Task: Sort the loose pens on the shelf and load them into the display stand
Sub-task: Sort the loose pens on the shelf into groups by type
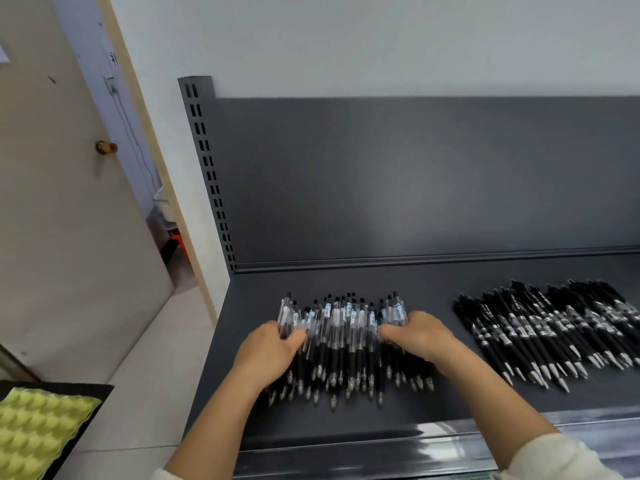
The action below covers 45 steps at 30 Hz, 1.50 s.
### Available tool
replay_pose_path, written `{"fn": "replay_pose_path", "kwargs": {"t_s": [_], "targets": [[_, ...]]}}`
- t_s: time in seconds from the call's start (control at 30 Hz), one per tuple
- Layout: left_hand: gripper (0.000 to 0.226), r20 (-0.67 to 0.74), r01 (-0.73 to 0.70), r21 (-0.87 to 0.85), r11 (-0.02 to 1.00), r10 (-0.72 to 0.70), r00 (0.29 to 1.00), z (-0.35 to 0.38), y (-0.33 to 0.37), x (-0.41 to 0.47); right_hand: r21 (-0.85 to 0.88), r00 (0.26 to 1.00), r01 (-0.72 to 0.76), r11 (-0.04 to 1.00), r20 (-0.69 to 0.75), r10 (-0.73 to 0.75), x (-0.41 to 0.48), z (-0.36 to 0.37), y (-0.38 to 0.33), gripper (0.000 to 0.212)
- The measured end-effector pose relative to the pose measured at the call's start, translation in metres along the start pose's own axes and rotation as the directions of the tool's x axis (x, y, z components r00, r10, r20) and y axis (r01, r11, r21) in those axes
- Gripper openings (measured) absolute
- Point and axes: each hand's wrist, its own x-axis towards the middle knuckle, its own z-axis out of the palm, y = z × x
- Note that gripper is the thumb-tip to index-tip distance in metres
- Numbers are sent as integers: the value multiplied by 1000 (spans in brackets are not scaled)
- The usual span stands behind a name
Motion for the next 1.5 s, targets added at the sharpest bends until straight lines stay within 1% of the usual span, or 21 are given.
{"fn": "replay_pose_path", "kwargs": {"t_s": [0.1,0.17,0.27,0.47,0.5,0.57,0.63,0.7,0.77,0.83,0.87,0.93,1.0,1.03,1.1,1.13,1.17,1.2,1.27,1.37,1.5], "targets": [[45,35,-10,20,1000,9,999,-1,2,-1,-47,1000,-8,999,-14,7,2,0,2,36],[45,79,-6,25,1000,5,997,-4,2,0,52,1000,18,998,-5,-18,5,-1,7,32],[36,109,15,-69,997,-8,994,-8,-1,5,210,999,26,977,17,-30,3,-7,11,24],[33,36,13,-129,992,-9,999,-6,-3,2,386,1000,7,923,17,-15,-1,-12,20,16],[31,24,16,-156,988,-13,1000,-6,-5,2,476,1000,-10,880,18,2,-1,-11,22,15],[27,6,35,-249,968,-35,999,-7,-8,2,699,998,-57,713,51,30,-1,-11,26,10],[25,18,75,-415,907,-74,997,-11,-10,0,826,998,-55,561,54,17,-4,-16,29,7],[23,55,117,-565,817,-104,993,-14,-12,0,873,1000,-12,487,18,-9,-10,-25,29,7],[19,61,120,-603,788,-104,993,-17,-13,0,888,999,22,460,1,-48,-17,-32,25,10],[15,32,89,-584,807,-86,996,-17,-13,0,872,996,46,488,-1,-93,-22,-33,21,13],[13,17,70,-573,816,-74,997,-17,-13,1,845,994,66,530,-9,-110,-24,-31,20,13],[9,-5,36,-535,844,-46,999,-17,-12,1,750,989,130,649,-56,-134,-24,-26,20,9],[10,-41,1,-401,916,-19,999,-17,-12,0,609,980,200,768,-114,-165,-23,-21,22,11],[15,-57,-19,-314,949,2,998,-18,-11,-1,510,973,227,830,-151,-173,-21,-19,24,16],[25,-67,-53,-172,984,42,997,-19,-8,-5,201,954,224,954,-245,-172,-16,-19,28,24],[32,-62,-58,-132,990,50,997,-19,-6,-6,45,947,185,982,-275,-166,-14,-19,30,28],[41,-54,-54,-109,993,48,997,-19,-5,-7,-51,950,137,989,-275,-146,-12,-18,30,31],[49,-48,-45,-96,994,40,998,-18,-4,-8,-99,960,96,990,-254,-119,-11,-17,30,32],[58,-50,-38,-94,995,34,998,-17,-3,-9,-145,976,36,989,-210,-66,-9,-14,29,34],[57,-57,-42,-102,994,37,998,-19,-3,-11,-140,977,9,990,-208,-38,-7,-11,28,30],[41,-55,-59,-121,991,53,997,-23,-5,-13,43,978,51,998,-203,-42,-12,-15,28,26]]}}
